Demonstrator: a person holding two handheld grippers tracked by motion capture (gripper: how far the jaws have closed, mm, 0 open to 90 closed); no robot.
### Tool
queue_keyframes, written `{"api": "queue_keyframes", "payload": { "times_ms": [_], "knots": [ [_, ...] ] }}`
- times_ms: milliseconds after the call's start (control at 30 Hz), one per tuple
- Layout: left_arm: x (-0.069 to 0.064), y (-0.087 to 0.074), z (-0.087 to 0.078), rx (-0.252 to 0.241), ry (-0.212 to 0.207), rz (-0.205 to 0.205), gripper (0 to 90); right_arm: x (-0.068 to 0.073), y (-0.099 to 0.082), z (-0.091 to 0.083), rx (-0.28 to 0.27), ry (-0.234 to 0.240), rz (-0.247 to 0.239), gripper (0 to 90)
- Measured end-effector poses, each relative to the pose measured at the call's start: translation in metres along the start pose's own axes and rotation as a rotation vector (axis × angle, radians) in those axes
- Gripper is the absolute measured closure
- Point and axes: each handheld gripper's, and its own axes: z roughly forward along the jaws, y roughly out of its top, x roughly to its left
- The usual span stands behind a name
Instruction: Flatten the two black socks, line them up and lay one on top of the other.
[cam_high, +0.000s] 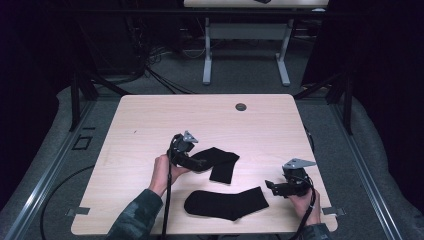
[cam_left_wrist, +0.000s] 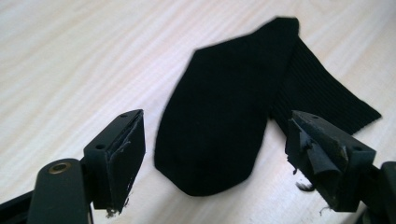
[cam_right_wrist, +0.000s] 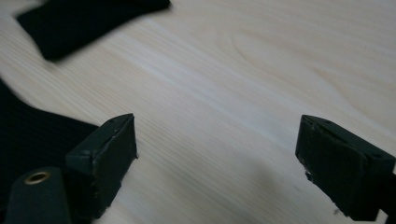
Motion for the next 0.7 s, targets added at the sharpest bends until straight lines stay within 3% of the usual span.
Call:
{"api": "queue_keyframes", "payload": {
  "times_ms": [100,133,167,200,300,333,367,433,567,700],
  "knots": [
    [-0.003,-0.001,0.006,0.02,-0.013,0.02,23.7,0.016,0.022,-0.001,0.001,0.045,-0.033,26.0],
    [-0.005,-0.003,0.011,0.041,-0.012,0.027,26.4,0.028,0.033,0.004,0.007,0.069,-0.058,33.3],
    [-0.005,-0.003,0.011,0.041,-0.012,0.027,27.3,0.028,0.033,0.004,0.007,0.069,-0.058,33.3],
    [-0.005,-0.004,0.014,0.05,-0.008,0.028,29.5,0.044,0.045,0.013,0.034,0.11,-0.096,37.9],
    [-0.007,-0.006,0.021,0.087,-0.005,0.042,32.6,0.064,0.058,0.033,0.099,0.15,-0.152,42.6],
    [-0.008,-0.007,0.023,0.098,-0.015,0.051,32.6,0.064,0.058,0.033,0.099,0.15,-0.152,42.6],
    [-0.009,-0.007,0.026,0.109,-0.014,0.055,34.7,0.071,0.063,0.05,0.131,0.157,-0.157,43.7],
    [-0.008,-0.008,0.028,0.122,-0.021,0.062,37.2,0.074,0.065,0.062,0.153,0.172,-0.139,44.2],
    [-0.008,-0.009,0.031,0.132,-0.032,0.068,43.0,0.077,0.068,0.073,0.15,0.187,-0.132,45.2],
    [-0.008,-0.01,0.035,0.14,-0.043,0.075,47.6,0.083,0.068,0.081,0.175,0.182,-0.159,45.1]
  ]
}}
